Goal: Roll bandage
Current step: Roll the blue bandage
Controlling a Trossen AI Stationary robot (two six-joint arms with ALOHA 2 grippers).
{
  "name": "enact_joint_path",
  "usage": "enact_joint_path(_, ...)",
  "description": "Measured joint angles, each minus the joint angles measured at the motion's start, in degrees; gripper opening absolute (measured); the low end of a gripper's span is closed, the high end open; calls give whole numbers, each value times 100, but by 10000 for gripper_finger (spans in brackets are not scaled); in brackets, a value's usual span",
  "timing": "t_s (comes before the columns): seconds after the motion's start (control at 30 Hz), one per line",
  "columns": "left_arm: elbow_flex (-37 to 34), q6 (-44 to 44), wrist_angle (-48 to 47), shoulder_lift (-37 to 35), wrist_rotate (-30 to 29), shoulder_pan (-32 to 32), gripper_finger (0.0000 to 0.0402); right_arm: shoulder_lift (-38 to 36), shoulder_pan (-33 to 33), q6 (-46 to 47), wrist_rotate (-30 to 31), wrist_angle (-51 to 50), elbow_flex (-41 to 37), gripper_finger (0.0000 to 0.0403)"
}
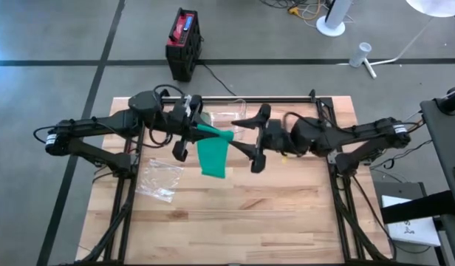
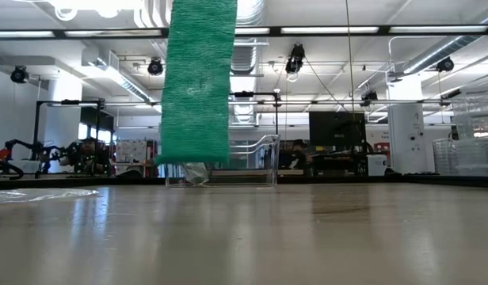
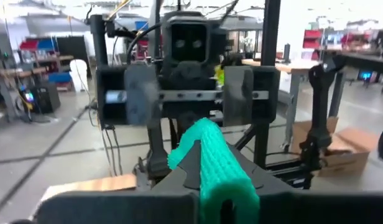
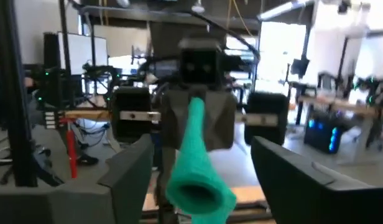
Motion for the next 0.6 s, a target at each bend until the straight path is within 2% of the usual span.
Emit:
enact_joint_path(0.1, 0, 396, -25, 0, -1, -17, 12, 67, -120, 452, -303, -173, 10, 271)
enact_joint_path(0.23, 0, 792, -22, 0, 143, -56, 9, 85, -195, 694, -540, -346, 2, 255)
enact_joint_path(0.43, 0, 893, -25, 24, 561, -64, 9, 117, -208, 555, -624, -355, 6, 190)
enact_joint_path(0.6, 0, 991, -14, 34, 631, -63, 9, 180, -212, 213, -880, -350, 66, 126)
